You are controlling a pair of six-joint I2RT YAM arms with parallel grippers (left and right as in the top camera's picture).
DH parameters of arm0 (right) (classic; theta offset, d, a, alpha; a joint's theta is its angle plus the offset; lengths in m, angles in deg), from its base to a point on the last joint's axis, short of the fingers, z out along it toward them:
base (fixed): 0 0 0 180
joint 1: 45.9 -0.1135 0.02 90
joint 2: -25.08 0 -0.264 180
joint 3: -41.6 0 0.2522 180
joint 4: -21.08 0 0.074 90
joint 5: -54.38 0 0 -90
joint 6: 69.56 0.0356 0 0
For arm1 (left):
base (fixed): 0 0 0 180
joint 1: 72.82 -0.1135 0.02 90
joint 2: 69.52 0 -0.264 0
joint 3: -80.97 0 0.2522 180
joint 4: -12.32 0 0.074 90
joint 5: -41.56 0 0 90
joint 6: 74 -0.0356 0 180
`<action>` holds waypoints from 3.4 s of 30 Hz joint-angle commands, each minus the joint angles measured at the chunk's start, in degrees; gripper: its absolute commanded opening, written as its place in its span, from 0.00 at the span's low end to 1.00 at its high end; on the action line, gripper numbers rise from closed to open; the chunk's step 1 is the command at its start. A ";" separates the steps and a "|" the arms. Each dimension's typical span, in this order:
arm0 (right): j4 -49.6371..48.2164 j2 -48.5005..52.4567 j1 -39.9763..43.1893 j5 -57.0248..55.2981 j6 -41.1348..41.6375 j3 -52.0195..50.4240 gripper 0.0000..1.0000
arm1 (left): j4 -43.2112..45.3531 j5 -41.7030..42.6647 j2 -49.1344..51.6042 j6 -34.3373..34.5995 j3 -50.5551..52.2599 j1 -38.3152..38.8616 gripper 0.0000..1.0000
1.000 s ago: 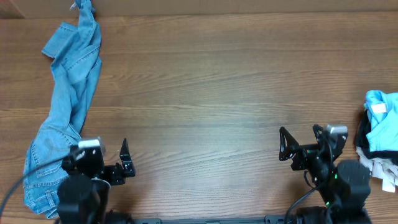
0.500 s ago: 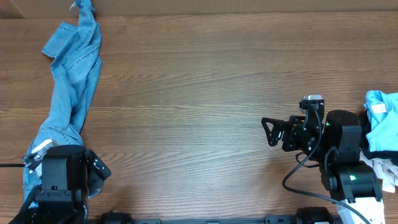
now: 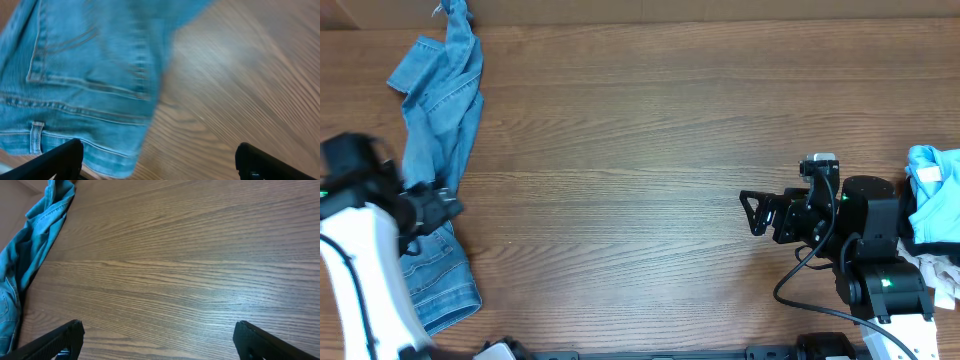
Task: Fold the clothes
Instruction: 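Move the left gripper to the crumpled light-blue jeans and grasp them, then lift the jeans with the left gripper and drag them toward the center, then grasp the jeans leg hem with the right gripper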
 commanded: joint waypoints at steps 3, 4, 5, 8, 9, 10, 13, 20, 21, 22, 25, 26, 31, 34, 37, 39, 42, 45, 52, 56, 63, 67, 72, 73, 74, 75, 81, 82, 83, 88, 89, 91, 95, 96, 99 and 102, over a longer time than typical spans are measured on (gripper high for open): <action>-0.46 -0.22 -0.17 0.00 -0.17 1.64 1.00 | -0.04 2.23 14.32 0.52 -0.26 -3.37 0.91; -0.44 -0.22 -0.17 0.02 -0.17 1.64 1.00 | 0.48 0.35 16.52 2.97 -0.26 -3.37 0.91; -0.46 -0.22 -0.17 0.02 -0.17 1.64 1.00 | 1.86 0.02 19.28 3.30 -0.24 -3.37 0.91; -0.46 -0.22 -0.17 0.02 -0.17 1.64 1.00 | 4.22 -2.16 22.51 4.15 0.09 -3.37 0.83; -0.46 -0.22 -0.17 0.02 -0.17 1.64 1.00 | 4.96 -3.17 23.65 4.17 0.11 -3.37 0.75; -0.46 -0.22 -0.17 0.02 -0.17 1.64 1.00 | 5.40 -3.15 24.33 4.20 0.13 -3.34 0.68; -0.46 -0.22 -0.17 0.02 -0.17 1.64 1.00 | 6.43 -4.63 24.65 4.17 0.24 -2.91 0.52; -0.46 -0.22 -0.17 0.02 -0.17 1.64 1.00 | 6.82 -8.70 24.65 5.22 0.39 2.69 0.04; -0.46 -0.22 -0.17 0.00 -0.17 1.64 1.00 | 6.84 -8.96 24.65 5.20 0.39 3.85 0.04; -0.46 -0.22 -0.17 0.02 -0.17 1.64 1.00 | 6.84 -9.03 24.63 5.20 0.39 4.81 0.04; -0.48 -0.22 -0.17 -0.02 -0.17 1.64 1.00 | 6.60 -7.06 23.98 4.92 0.28 7.63 0.04; -0.48 -0.22 -0.17 -0.02 -0.17 1.64 1.00 | 6.62 -5.07 22.91 4.44 0.11 8.72 0.04; -0.46 -0.22 -0.17 -2.14 -0.15 1.64 1.00 | 7.06 10.47 6.91 2.38 -6.43 23.04 0.04; -0.48 0.20 -0.17 -2.38 -0.15 1.64 1.00 | 11.67 11.67 -1.57 4.59 -11.87 35.17 0.04; -0.44 1.20 -0.17 -2.58 -0.15 1.64 1.00 | 16.22 9.16 -3.96 6.73 -12.48 44.89 0.04; -0.44 1.49 -0.17 -2.58 -0.15 1.64 1.00 | 16.22 8.94 -3.37 6.71 -12.46 47.58 0.04; -0.48 1.49 -0.17 -2.47 -0.13 1.64 1.00 | 16.37 9.11 -3.13 6.67 -12.48 48.81 0.04; -1.22 1.51 -0.17 3.69 -0.13 1.64 1.00 | 16.61 9.49 -3.13 6.69 -12.46 48.81 0.04; -7.45 6.49 -0.20 16.31 0.04 1.62 1.00 | 19.69 13.90 -3.10 6.45 -12.46 50.66 0.05; -10.64 15.72 -1.81 23.02 0.11 1.62 1.00 | 20.76 16.15 -3.13 6.43 -12.48 52.52 0.05; -21.88 23.96 -5.66 30.01 12.31 1.62 1.00 | 21.35 16.96 -3.13 6.43 -12.48 54.49 0.05; -19.54 23.96 -5.53 15.47 12.11 1.62 0.96 | 22.38 16.83 -3.10 6.51 -12.46 54.51 0.06; -15.80 22.64 -5.51 2.93 11.98 1.64 1.00 | 35.56 12.26 2.56 6.67 -12.46 60.28 0.04; -14.60 21.99 -5.51 2.95 11.13 1.64 1.00 | 37.51 11.50 4.83 6.69 -12.46 61.18 0.08; -11.78 20.48 -5.53 3.02 8.85 1.64 1.00 | 39.60 11.47 8.13 6.67 -12.46 61.77 0.39; -10.19 19.74 -5.53 3.02 7.08 1.64 1.00 | 39.41 11.43 9.88 6.62 -12.48 61.77 0.66; 0.13 19.10 -6.03 2.89 2.10 1.62 0.99 | 22.21 3.45 7.34 5.53 -12.59 57.02 1.00; 1.73 19.10 -6.97 2.49 1.51 1.60 0.99 | 17.84 3.50 6.99 6.54 -12.59 56.48 1.00; 2.97 19.10 -8.61 1.44 1.46 1.57 0.98 | 13.55 3.48 6.99 6.78 -12.59 56.41 1.00; 3.61 20.02 -29.59 -21.22 9.14 1.57 0.99 | 3.65 -0.44 7.02 12.76 -12.50 55.91 1.00; 2.93 20.90 -32.02 -23.47 9.29 1.57 0.99 | 3.65 -0.35 7.02 14.16 -12.50 55.30 1.00; 0.24 24.17 -36.48 -27.06 9.29 1.57 0.98 | 3.17 -0.35 6.99 16.13 -12.50 53.00 1.00; -3.87 33.55 -39.01 -34.56 9.29 1.57 0.98 | 2.45 0.28 6.99 16.11 -12.52 49.00 1.00; -4.20 35.69 -39.10 -34.53 9.29 1.57 0.98 | 2.25 0.22 7.02 16.09 -12.50 48.65 1.00; -5.29 37.88 -39.85 -34.53 9.29 1.57 0.98 | 2.27 -0.17 6.99 15.65 -12.50 48.26 1.00; -8.00 37.88 -42.03 -34.73 9.29 1.57 0.96 | 2.56 -0.17 7.02 15.65 -12.50 48.26 1.00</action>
